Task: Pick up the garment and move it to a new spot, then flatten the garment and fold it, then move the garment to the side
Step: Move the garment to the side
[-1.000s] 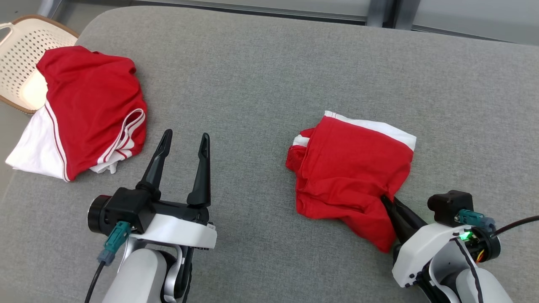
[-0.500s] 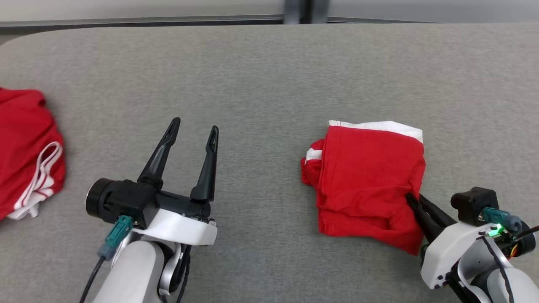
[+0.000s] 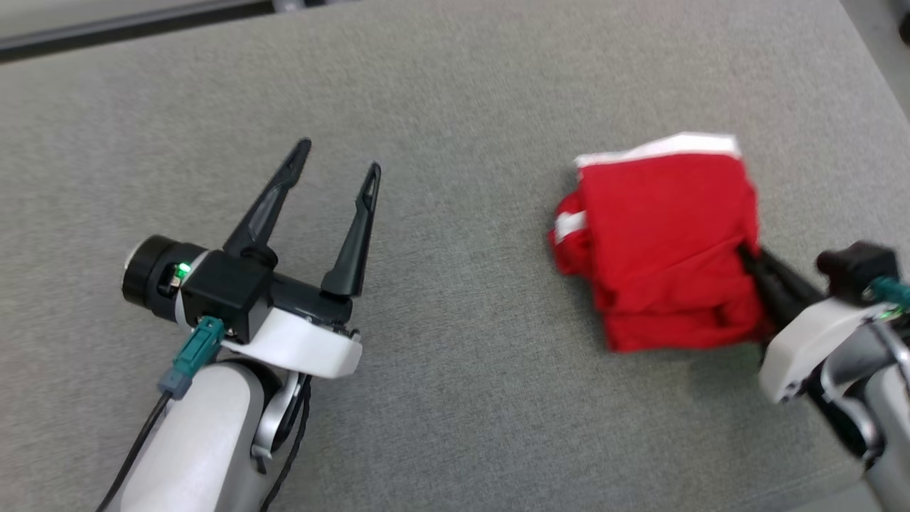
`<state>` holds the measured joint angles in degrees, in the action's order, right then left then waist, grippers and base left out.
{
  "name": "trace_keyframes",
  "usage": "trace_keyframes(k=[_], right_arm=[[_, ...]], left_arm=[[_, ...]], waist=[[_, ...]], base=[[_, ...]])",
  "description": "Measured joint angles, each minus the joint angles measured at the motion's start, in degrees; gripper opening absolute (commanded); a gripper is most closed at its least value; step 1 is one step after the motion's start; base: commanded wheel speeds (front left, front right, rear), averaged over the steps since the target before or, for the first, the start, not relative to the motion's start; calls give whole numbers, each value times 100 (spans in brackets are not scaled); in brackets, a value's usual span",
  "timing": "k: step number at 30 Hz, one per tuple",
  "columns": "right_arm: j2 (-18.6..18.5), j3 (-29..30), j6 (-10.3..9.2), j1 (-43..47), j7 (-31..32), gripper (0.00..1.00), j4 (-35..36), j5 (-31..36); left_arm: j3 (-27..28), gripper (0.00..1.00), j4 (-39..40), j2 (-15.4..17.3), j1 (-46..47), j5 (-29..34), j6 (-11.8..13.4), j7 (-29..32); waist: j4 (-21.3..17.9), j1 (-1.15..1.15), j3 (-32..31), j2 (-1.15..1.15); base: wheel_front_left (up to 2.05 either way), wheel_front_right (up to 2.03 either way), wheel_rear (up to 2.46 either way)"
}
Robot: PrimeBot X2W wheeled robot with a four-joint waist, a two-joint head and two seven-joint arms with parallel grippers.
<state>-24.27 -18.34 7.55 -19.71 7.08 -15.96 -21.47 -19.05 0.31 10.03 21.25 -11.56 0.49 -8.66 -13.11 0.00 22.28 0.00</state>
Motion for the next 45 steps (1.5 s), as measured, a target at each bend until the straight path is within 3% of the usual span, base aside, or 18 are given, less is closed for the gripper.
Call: trace_keyframes(k=[9, 16, 17, 18, 19, 27, 29, 33, 39, 45], right_arm=[[-992, 48, 1, -1435, -800, 0, -1682, -316], [-1359, 90, 0, -2508, -1312, 0, -2967, -626], [-1372, 51, 0, -2635, -1317, 9, -3131, -575], [-1337, 80, 0, -2746, -1430, 35, -3251, -620], [-1313, 66, 0, -2856, -1473, 100, -3401, -641], [-995, 159, 0, -3038, -2090, 100, -4213, -678], [-843, 325, 0, -2714, -2180, 100, -4069, -809], [-722, 900, 0, -2032, -2205, 100, -3031, -692], [-29, 1748, 0, -629, -2205, 100, -1347, -198], [626, 1976, 0, 326, -2204, 100, -78, 291]], left_arm=[[-226, 100, 337, 37, 498, 194, -102, 261], [-346, 100, 525, 25, 865, 283, -166, 319], [-347, 100, 541, 31, 890, 298, -166, 335], [-346, 100, 541, 32, 902, 298, -159, 334], [-352, 100, 542, 35, 915, 298, -159, 334], [-294, 100, 426, 101, 873, 230, -115, 253], [-220, 100, 339, 123, 723, 135, -71, 192], [-89, 100, 287, 153, 433, 20, 48, 86], [132, 100, 245, 168, -85, -227, 223, -77], [314, 100, 164, 127, -555, -458, 402, -238]], waist=[[-201, 0, 799, 0], [-34, 0, 1407, 0], [-2, 0, 1478, 0], [29, 0, 1545, 0], [57, 0, 1602, 0], [45, 0, 1587, 0], [-4, 0, 1411, 0], [-82, 0, 1109, 0], [-148, 0, 581, 0], [-10, 0, 95, 0]], base=[[0, 0, 0], [0, 0, 0], [0, 0, 0], [0, 0, 0], [0, 0, 0], [0, 0, 0], [0, 0, 0], [0, 0, 0], [0, 0, 0], [0, 0, 0]])
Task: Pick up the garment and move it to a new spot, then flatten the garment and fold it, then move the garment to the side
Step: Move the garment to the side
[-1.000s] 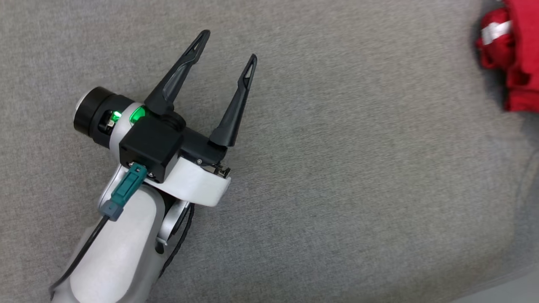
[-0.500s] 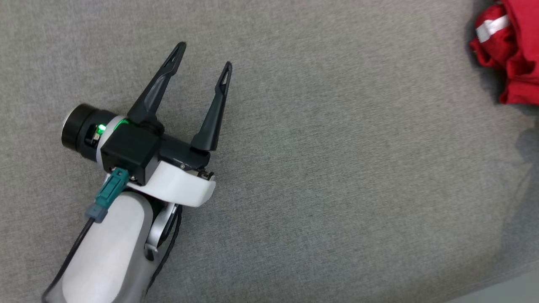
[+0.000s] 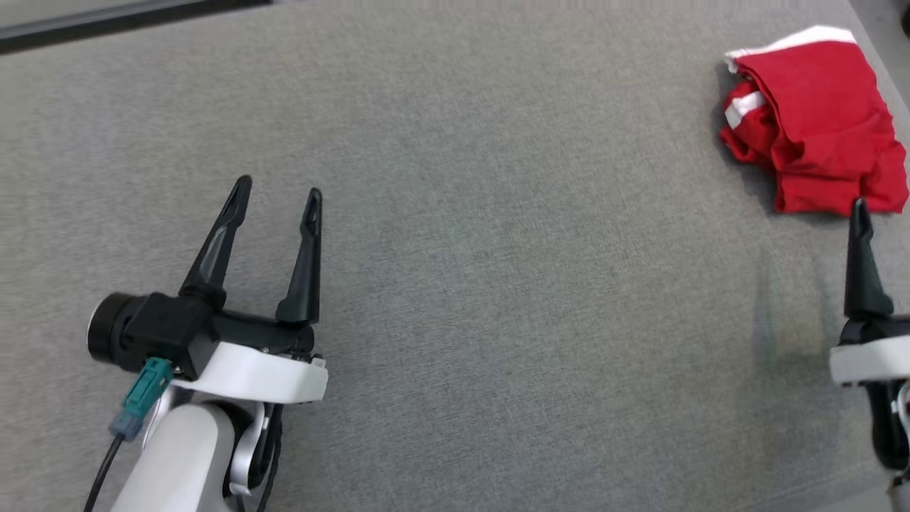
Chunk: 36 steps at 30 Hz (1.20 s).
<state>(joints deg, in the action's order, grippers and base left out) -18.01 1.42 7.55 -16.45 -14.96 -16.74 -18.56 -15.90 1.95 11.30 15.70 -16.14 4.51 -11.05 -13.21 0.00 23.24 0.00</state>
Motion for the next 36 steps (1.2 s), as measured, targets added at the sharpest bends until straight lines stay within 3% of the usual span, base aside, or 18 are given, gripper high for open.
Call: trace_keyframes(k=[9, 16, 29, 36], right_arm=[[512, -56, 0, 851, 149, 100, 1009, 375], [708, -59, 0, 1371, 587, 100, 1461, 433], [937, -22, -2, 2295, 1144, 100, 1993, 474], [1016, 21, -2, 2559, 1327, 100, 2209, 512]], left_arm=[[367, 100, -185, -160, -734, -294, 312, -261], [439, 100, -392, -119, -1172, -417, 237, -333], [401, 100, -544, 25, -1885, -514, 210, -249], [402, 100, -419, 99, -2126, -524, 264, -148]], waist=[[620, 0, -617, 0], [1047, 0, -1218, 0], [1327, 0, -2295, 0], [1372, 0, -2570, 0]], base=[[0, 0, 0], [0, 0, 0], [0, 0, 0], [0, 0, 0]])
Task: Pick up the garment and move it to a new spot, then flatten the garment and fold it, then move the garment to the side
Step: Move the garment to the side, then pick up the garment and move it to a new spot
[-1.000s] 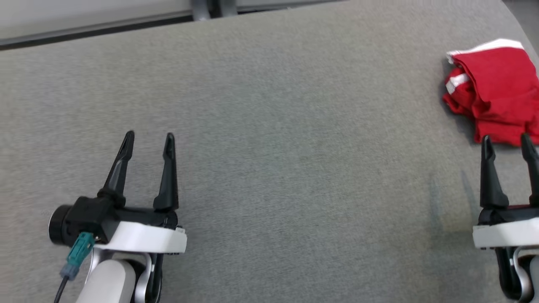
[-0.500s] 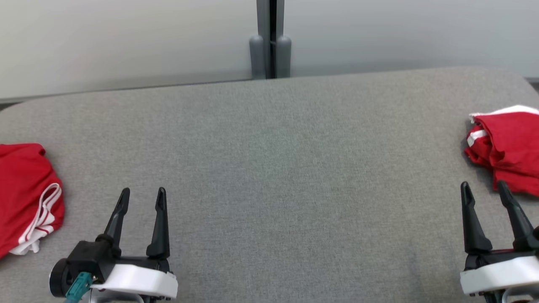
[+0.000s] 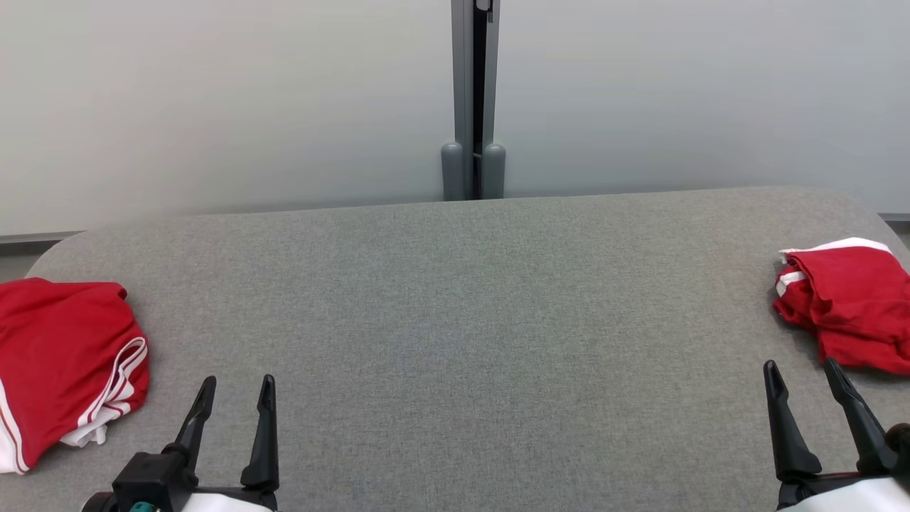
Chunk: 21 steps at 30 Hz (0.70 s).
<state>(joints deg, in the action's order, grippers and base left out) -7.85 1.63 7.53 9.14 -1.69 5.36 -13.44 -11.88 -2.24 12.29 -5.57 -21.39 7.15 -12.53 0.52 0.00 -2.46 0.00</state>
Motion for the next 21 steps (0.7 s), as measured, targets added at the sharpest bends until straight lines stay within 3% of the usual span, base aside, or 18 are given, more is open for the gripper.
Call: trace_keyframes(k=[21], right_arm=[[44, 67, 0, 86, 118, 100, 162, 23]], left_arm=[[-59, 100, 149, 80, -41, -32, 119, 168]], waist=[[23, 0, 27, 0]], base=[[0, 0, 0]])
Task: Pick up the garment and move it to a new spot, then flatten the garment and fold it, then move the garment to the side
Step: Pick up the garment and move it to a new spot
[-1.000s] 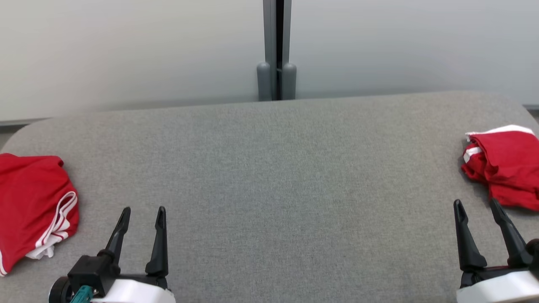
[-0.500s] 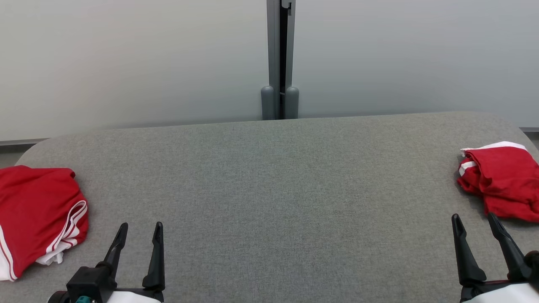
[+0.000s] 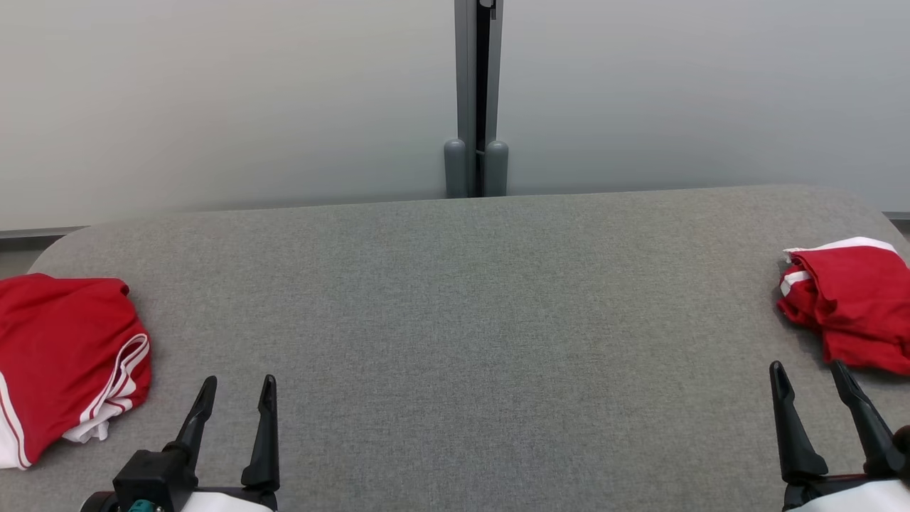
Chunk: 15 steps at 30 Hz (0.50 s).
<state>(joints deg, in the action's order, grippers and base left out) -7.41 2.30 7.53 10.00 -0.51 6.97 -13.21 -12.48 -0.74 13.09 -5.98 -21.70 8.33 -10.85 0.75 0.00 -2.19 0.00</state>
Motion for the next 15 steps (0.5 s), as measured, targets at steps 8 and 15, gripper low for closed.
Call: trace_keyframes(k=[8, 15], right_arm=[[40, 131, 0, 70, 43, 100, 118, 46], [76, 100, -3, 132, 120, 100, 390, 124]], left_arm=[[-31, 100, 2, -21, 79, -62, 3, -1], [-8, 100, -63, -68, 367, -136, -27, -46]], waist=[[234, 0, 9, 0], [845, 0, 31, 0]], base=[[0, 0, 0], [0, 0, 0]])
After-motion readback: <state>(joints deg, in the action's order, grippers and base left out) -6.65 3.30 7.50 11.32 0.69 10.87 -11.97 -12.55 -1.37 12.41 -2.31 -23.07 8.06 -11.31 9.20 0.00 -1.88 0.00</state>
